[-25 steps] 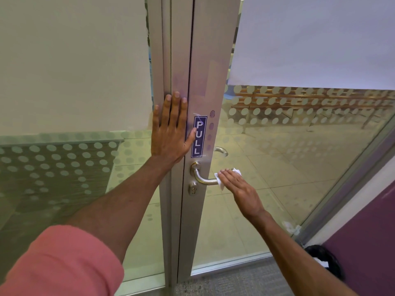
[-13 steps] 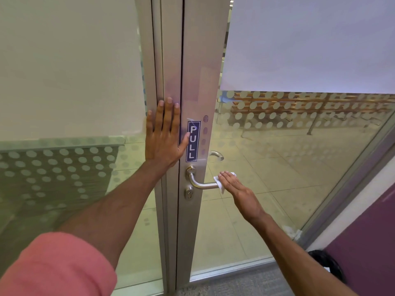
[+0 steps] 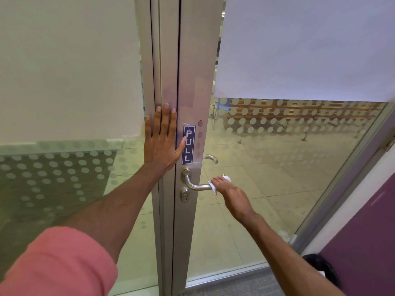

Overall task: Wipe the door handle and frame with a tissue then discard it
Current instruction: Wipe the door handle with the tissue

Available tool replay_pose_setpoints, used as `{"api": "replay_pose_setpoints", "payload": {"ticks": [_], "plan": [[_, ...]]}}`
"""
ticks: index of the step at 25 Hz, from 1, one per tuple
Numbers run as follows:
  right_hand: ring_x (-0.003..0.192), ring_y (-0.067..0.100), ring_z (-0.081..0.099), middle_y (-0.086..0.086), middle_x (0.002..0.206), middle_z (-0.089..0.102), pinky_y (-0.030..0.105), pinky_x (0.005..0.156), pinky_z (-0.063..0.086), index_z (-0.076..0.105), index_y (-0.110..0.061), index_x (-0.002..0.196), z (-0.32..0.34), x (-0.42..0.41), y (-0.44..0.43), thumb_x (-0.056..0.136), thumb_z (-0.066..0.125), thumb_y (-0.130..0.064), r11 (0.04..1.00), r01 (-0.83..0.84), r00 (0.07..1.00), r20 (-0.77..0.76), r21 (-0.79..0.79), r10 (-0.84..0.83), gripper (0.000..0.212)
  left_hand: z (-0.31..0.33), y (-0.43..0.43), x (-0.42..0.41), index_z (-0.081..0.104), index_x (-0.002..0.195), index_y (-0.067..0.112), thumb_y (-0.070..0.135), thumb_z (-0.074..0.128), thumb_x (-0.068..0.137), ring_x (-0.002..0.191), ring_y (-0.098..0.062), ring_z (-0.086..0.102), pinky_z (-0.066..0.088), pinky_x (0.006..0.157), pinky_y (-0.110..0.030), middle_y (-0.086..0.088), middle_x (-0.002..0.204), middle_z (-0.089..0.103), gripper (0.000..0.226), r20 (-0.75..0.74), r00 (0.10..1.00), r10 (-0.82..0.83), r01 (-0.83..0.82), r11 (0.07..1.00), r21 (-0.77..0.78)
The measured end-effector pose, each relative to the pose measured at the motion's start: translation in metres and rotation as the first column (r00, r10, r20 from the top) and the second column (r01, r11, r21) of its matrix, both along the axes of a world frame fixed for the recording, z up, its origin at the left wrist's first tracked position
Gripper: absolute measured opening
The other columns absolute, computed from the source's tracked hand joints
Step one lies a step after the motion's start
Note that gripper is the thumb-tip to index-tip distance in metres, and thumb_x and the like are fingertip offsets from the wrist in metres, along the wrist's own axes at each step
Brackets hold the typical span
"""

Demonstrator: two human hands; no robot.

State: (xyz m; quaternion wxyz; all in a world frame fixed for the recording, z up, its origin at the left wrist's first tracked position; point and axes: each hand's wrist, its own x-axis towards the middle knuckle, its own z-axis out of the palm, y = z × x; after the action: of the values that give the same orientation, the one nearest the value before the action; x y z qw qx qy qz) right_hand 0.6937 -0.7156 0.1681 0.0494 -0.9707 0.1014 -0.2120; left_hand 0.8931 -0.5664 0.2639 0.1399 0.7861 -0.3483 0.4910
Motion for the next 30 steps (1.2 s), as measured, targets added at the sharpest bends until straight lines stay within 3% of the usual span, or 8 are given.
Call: {"api": "replay_pose_setpoints", "payload": {"ticks": [4,7,12,15,18,21,24,30], "plan": [[0.109,0.015,0.057,-0.008,0.121,0.063,0.028,0.081,0.047,0.058,-0.025,0.118,0.002,0.023,0.043,0.084,0.042,0.009,0.999,0.035,0.997,0.074,0.041,-0.038,0.05,0.003,0.005,-0.006,-0.001,0.156,0.006,0.056,0.039,0.097,0.151,-0.031,0.001,0.0,0.122,-0.047,-0.017,0.164,0.004,0.087,-0.045,0.999,-0.01,0.011,1.0,0.026],[0.087,0.017,0.064,-0.003,0.097,0.07,0.028,0.079,0.041,0.062,-0.027,0.122,0.014,0.034,0.057,0.094,0.042,0.001,0.953,0.062,0.986,0.129,0.296,-0.104,0.044,0.005,0.012,-0.004,-0.002,0.156,0.007,0.058,0.037,0.097,0.152,-0.029,0.0,-0.009,0.122,-0.043,-0.015,0.165,0.0,0.086,-0.052,0.999,-0.016,0.02,0.997,0.069],[0.11,0.012,0.063,0.006,0.119,0.07,-0.009,0.077,0.033,0.059,-0.027,0.13,0.025,0.046,0.062,0.1,0.046,-0.007,0.694,0.004,0.88,0.327,0.72,-0.344,0.039,0.005,0.011,-0.002,-0.003,0.156,0.008,0.059,0.036,0.097,0.152,-0.028,0.0,-0.012,0.121,-0.042,-0.014,0.164,-0.002,0.088,-0.059,0.998,-0.016,0.02,0.997,0.072],[0.14,0.015,0.033,0.005,0.153,0.037,-0.006,0.1,0.011,0.051,-0.02,0.138,0.022,0.057,0.072,0.092,0.049,0.009,0.809,0.015,0.903,0.339,0.588,-0.263,0.054,0.004,0.01,-0.001,-0.002,0.156,0.007,0.06,0.035,0.096,0.152,-0.029,0.004,-0.012,0.121,-0.042,-0.015,0.163,-0.001,0.089,-0.041,0.999,-0.02,0.022,0.998,0.062],[0.144,0.028,0.025,0.012,0.153,0.034,0.032,0.116,0.018,0.052,-0.017,0.138,0.011,0.065,0.073,0.086,0.053,0.008,0.957,0.044,0.955,0.268,0.286,-0.124,0.058,0.003,0.011,0.002,-0.004,0.155,0.007,0.061,0.036,0.096,0.152,-0.03,0.006,-0.012,0.121,-0.042,-0.015,0.164,0.002,0.09,-0.022,0.999,-0.034,0.035,0.998,0.058],[0.133,0.028,0.038,0.008,0.144,0.043,0.041,0.105,0.037,0.06,-0.03,0.128,-0.001,0.072,0.079,0.089,0.057,-0.008,0.971,0.064,0.962,0.246,0.23,-0.121,0.045,0.002,0.011,0.005,-0.004,0.155,0.008,0.062,0.035,0.096,0.152,-0.03,0.007,-0.012,0.121,-0.042,-0.015,0.164,0.004,0.089,-0.012,0.999,-0.046,0.046,0.997,0.056],[0.102,0.007,0.061,-0.012,0.12,0.057,0.021,0.069,0.054,0.06,-0.05,0.104,-0.003,0.074,0.084,0.086,0.057,-0.058,0.935,0.121,0.939,0.266,0.334,-0.217,0.02,0.001,0.009,0.007,-0.008,0.154,0.009,0.063,0.033,0.095,0.151,-0.029,0.004,-0.013,0.12,-0.042,-0.014,0.163,-0.001,0.089,-0.016,0.999,-0.047,0.048,0.998,0.05],[0.09,0.012,0.063,-0.003,0.099,0.067,0.01,0.079,0.046,0.071,-0.016,0.11,0.009,0.07,0.078,0.086,0.068,-0.005,0.773,0.016,0.81,0.445,0.635,-0.382,0.026,-0.002,0.007,0.01,-0.009,0.154,0.01,0.063,0.031,0.095,0.152,-0.028,-0.001,-0.014,0.121,-0.043,-0.012,0.164,-0.009,0.089,-0.002,0.999,-0.054,0.054,0.998,0.038]]}}
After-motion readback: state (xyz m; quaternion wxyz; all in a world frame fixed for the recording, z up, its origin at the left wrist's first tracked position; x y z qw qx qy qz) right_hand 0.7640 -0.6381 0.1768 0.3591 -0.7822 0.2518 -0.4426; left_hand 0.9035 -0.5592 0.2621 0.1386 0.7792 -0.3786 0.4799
